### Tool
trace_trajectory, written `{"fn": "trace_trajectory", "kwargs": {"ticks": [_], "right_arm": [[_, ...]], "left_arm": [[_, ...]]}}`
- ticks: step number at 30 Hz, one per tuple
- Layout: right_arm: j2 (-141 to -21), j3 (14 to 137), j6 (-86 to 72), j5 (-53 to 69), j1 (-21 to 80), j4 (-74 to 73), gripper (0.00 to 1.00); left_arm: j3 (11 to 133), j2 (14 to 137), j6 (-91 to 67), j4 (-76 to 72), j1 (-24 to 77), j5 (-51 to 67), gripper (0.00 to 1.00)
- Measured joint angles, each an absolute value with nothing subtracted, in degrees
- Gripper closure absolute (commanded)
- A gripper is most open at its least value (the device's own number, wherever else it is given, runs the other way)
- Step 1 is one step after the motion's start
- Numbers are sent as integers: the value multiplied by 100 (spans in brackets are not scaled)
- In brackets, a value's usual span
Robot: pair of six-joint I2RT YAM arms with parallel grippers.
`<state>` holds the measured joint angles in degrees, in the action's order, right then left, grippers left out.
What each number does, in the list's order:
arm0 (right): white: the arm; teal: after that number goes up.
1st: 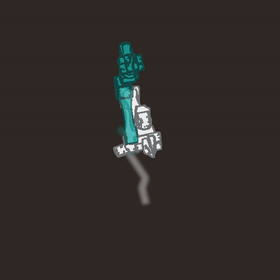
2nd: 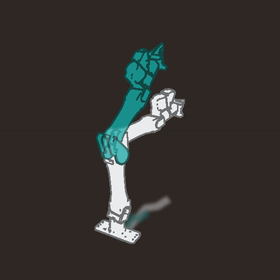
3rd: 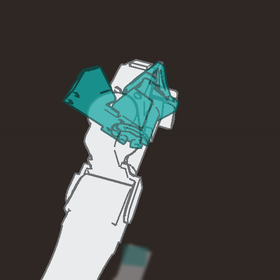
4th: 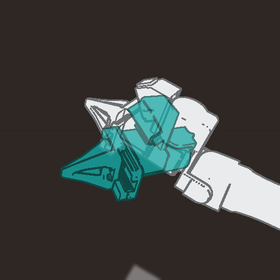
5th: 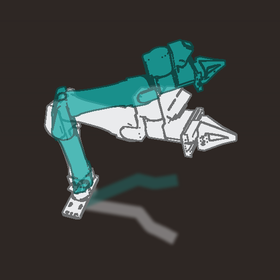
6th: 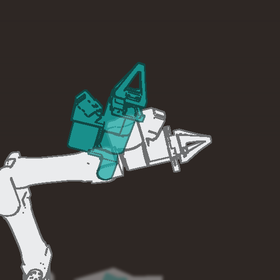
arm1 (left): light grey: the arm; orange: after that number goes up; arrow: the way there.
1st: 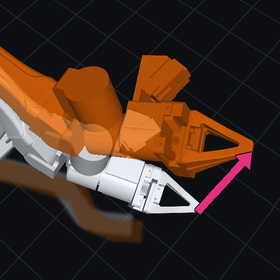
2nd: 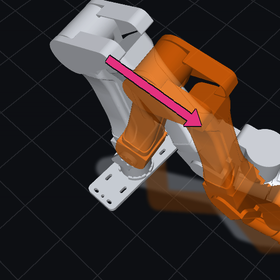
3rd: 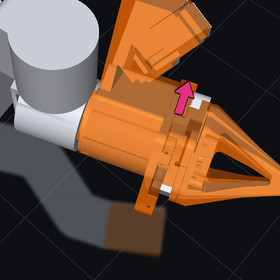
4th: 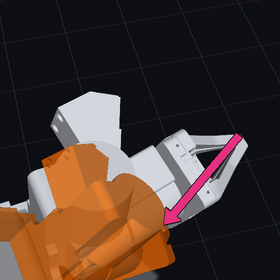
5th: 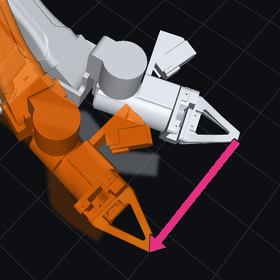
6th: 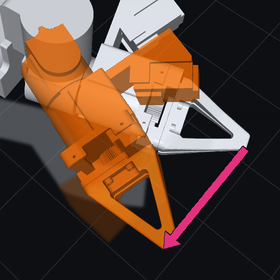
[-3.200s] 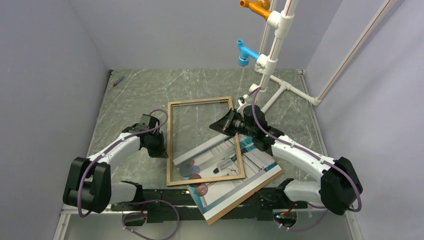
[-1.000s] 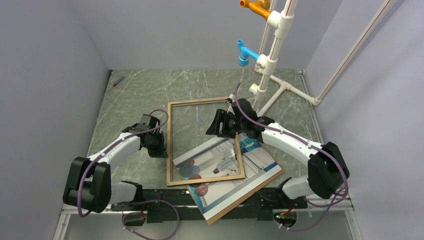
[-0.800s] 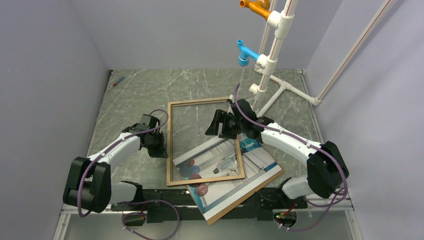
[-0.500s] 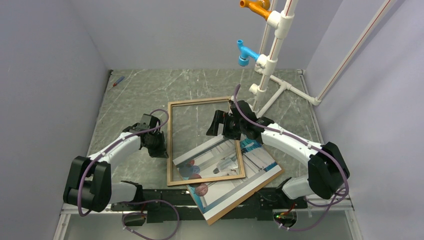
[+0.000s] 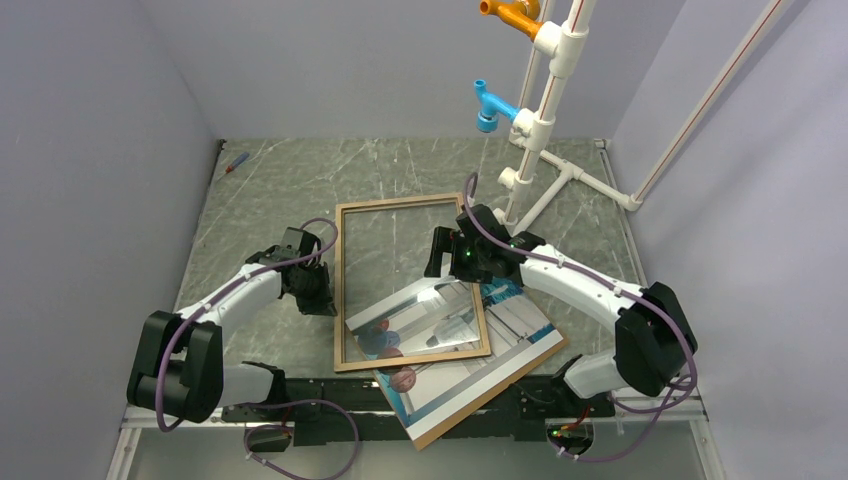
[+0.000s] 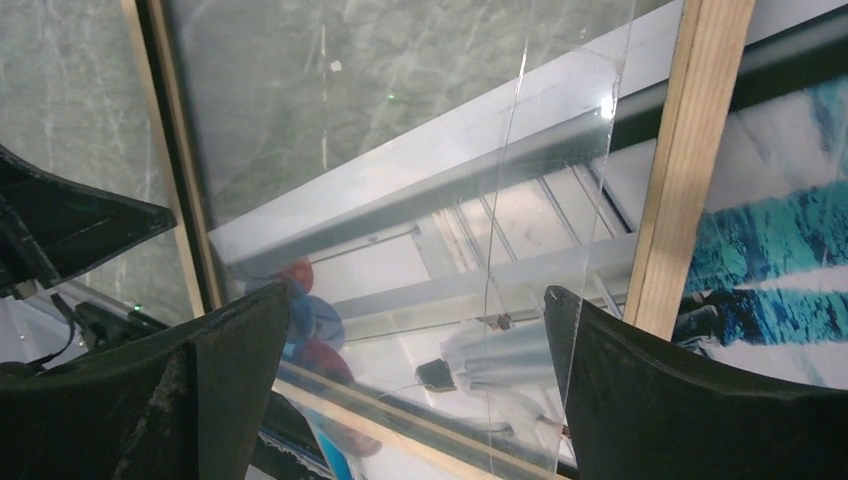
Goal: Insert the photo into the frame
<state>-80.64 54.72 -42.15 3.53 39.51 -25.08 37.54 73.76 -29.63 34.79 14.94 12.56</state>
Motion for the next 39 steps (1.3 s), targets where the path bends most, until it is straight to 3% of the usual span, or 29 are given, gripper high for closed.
{"fn": "trace_trajectory", "kwargs": {"ticks": [18,29,35,39], "right_arm": [[-8403,6023,-4003,-904,4447,-3481,0],[-8466,6112,-3999,-1516,4683,-3817,0],[-8438,6104,-4001,-1599,4681,-3826,0],[-8335,5970,-4003,-1533,4628,-3765,0]], "left_arm": [[3763,7345,-2961,3494,1525,1212,100],[3763,7225,-2958,3529,1546,1157,92],[3868,7111,-2915,3708,1555,1061,82],[4034,6755,-2834,3868,1557,1074,61]]}}
